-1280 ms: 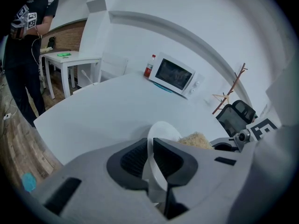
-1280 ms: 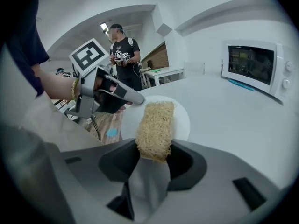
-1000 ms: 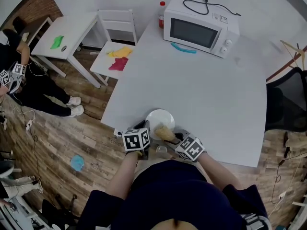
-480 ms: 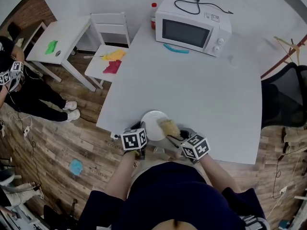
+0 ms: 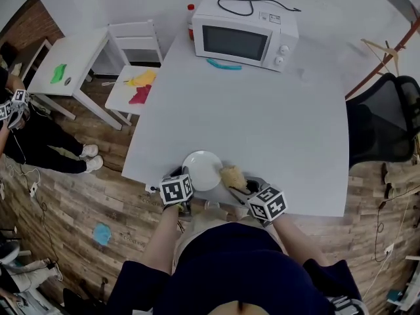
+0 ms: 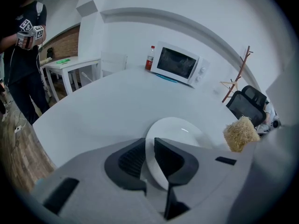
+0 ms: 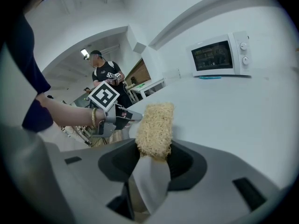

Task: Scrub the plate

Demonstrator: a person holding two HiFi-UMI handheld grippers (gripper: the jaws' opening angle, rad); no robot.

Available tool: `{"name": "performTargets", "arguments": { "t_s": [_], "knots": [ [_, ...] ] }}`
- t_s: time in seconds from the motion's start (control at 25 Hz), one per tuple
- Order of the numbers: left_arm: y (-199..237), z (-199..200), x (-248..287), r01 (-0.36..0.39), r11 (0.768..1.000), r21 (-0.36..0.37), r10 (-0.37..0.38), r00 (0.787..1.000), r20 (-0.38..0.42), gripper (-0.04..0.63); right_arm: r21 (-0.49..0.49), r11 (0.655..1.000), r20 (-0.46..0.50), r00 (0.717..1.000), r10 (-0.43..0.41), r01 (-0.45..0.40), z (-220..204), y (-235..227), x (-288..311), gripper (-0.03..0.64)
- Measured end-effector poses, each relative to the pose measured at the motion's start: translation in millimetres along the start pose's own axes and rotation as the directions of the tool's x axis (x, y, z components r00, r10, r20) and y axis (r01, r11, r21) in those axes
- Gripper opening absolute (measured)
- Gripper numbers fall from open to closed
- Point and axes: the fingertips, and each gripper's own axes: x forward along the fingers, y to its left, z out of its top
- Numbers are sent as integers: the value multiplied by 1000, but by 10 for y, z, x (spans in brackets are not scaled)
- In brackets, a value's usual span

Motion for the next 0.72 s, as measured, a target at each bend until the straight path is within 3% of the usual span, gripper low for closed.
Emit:
{"name": "performTargets", "arguments": {
  "t_s": [0.24, 0.36, 0.72],
  "knots": [
    [10, 40, -38, -37, 999, -31, 39, 998, 46, 61, -13, 1000, 12, 1000, 10, -10, 0, -4, -134, 173],
    [-23, 74, -107, -47, 997, -63, 52, 995, 89, 137, -24, 1000, 22, 1000, 16, -16, 17, 0, -209, 172],
    [-318, 12, -440, -34, 990, -136, 60, 979, 196, 130, -68, 997, 61, 997, 48, -44, 93, 92, -431, 172]
  ]
}}
